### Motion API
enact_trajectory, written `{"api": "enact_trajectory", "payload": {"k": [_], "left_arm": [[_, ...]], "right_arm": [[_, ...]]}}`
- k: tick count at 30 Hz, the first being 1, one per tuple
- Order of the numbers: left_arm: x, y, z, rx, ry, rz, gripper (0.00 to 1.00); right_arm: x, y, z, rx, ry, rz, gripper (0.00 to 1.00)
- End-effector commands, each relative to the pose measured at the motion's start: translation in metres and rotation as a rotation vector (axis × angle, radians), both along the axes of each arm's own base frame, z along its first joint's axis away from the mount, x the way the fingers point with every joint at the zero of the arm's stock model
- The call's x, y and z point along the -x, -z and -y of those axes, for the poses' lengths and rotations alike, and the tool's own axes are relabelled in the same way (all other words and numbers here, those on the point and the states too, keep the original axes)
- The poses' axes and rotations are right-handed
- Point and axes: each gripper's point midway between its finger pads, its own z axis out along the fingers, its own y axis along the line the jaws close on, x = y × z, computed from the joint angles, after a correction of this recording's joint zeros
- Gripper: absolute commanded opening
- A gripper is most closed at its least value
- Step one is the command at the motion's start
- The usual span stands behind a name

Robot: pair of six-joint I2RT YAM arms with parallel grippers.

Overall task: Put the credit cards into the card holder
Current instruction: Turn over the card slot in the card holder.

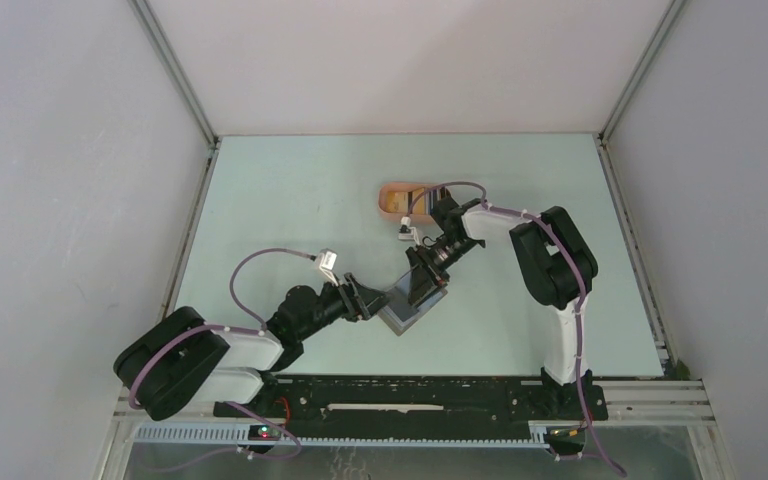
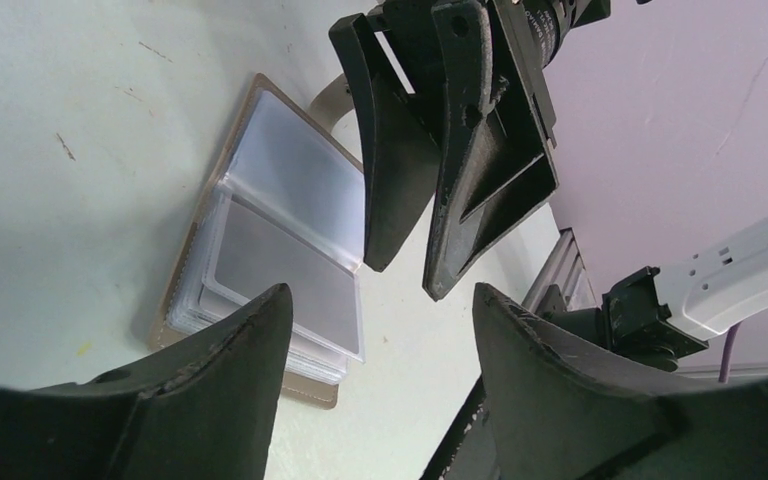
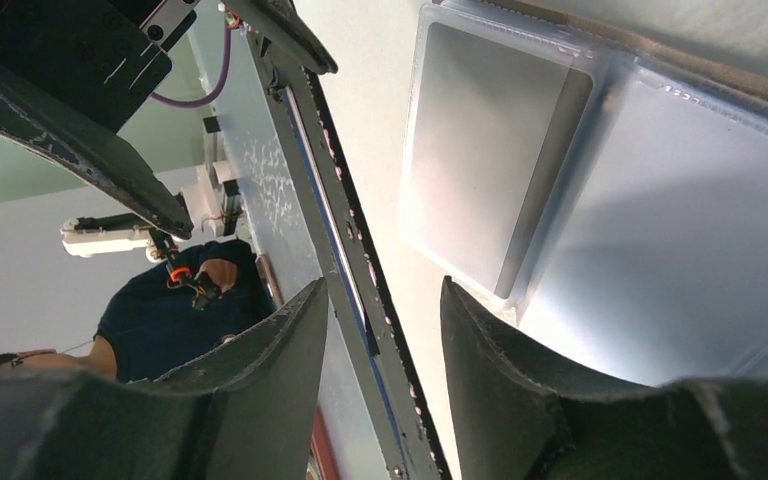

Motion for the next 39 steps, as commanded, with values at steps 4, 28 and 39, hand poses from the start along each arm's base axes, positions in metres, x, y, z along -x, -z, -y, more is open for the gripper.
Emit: {"api": "enact_trajectory", "payload": {"k": [4,28,39], "left_arm": [[-0.001,-0.026,0.013,0.077,0.047,0.049,0.61],[-0.010,0.073,0.027,0.005,0.030,-0.212,0.17],[-0.007,0.075,0.018,-0.034,0.020,-0.176,0.17]], "right_arm": [[-0.007,-0.013,-0.003,-0.040,-0.018,0.057,0.47],[-0.152,-0.110,0.072,0.167,0.355,0.803,0.45],[-0.271,-0.103,0.078,0.253,0.630,0.622,0.55]]}}
